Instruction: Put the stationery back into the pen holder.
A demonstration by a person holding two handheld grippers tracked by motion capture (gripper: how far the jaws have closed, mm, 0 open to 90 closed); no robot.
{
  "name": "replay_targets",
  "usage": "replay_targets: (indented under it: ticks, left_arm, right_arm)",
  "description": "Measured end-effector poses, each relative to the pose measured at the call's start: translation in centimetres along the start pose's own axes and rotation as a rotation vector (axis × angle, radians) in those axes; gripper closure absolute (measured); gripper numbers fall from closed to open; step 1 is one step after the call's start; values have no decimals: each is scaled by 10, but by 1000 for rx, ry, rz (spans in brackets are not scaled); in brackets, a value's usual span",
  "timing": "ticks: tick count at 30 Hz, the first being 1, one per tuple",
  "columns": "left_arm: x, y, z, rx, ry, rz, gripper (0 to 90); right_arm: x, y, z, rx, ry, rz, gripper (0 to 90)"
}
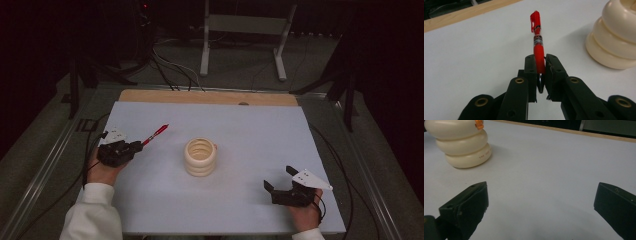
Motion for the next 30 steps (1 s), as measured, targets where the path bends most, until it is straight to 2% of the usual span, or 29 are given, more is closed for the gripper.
replay_targets:
  ticks: [11,15,30]
  left_arm:
    - [-6,-16,-11,33,24,-31,813]
    - [-8,-21,-13,41,18,-44,813]
    - [-16,-45,-33,74,86,-92,813]
  right_arm:
    - [0,0,0,-1,0,0,1]
    - [0,0,0,-1,0,1,1]
    - [0,0,0,0,-1,2,1]
Point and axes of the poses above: each handheld gripper's, and its own axes: x roughly forward along the jaws, y roughly out of its underside, z roughly to its left, the point moved 8 cm from there along x, roughly forward along the jaws, and after that the axes turned 4 degrees about x, right-handed, at the moved point
